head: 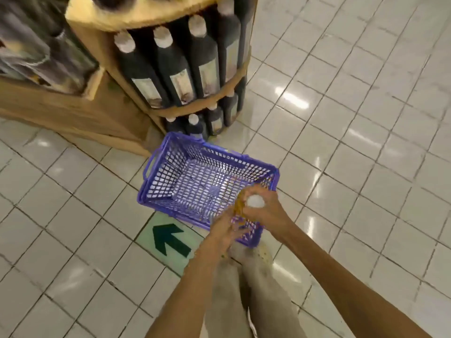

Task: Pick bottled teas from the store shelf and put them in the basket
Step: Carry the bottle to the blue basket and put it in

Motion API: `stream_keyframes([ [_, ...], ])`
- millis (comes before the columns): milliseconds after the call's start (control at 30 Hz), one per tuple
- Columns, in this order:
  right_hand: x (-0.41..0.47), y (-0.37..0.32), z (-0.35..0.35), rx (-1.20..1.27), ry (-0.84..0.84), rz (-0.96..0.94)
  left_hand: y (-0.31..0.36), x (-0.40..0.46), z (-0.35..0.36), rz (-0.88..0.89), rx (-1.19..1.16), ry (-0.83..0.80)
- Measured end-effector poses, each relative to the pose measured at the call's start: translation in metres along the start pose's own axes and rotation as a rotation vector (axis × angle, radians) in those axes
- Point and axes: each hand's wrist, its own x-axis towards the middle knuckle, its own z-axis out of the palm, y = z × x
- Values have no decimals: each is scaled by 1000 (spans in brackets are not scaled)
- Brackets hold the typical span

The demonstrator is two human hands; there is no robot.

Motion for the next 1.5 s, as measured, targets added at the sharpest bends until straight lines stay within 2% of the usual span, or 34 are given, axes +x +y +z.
stream_keyframes([
  [167,100,117,17,2,-28,102,-15,135,-29,19,-61,42],
  [367,153,229,37,25,15,238,-43,238,-81,-72,-118,74],
  [633,161,271,42,-103,-26,267,-43,251,-94,-214,21,37],
  [800,158,254,43,-77,-100,257,-23,232,-80,-212,136,55],
  [867,144,228,36,-9,-30,289,-7,205,-75,-206,184,65],
  [933,116,190,21,91,48,281,21,165,-67,-175,433,122],
  [1033,45,106,-14,231,123,275,67,68,-36,75,855,226],
  [1100,-18,35,-37,300,158,267,89,-27,0,250,973,170],
  [1167,-87,-37,-57,369,228,239,97,-133,34,310,951,47],
  [1300,-236,-136,-81,472,385,132,84,-311,70,279,906,-227],
  [1400,-350,-149,-78,541,520,109,58,-380,72,285,916,-293],
  [1500,-451,-132,-41,637,750,132,20,-413,73,246,1005,-361],
])
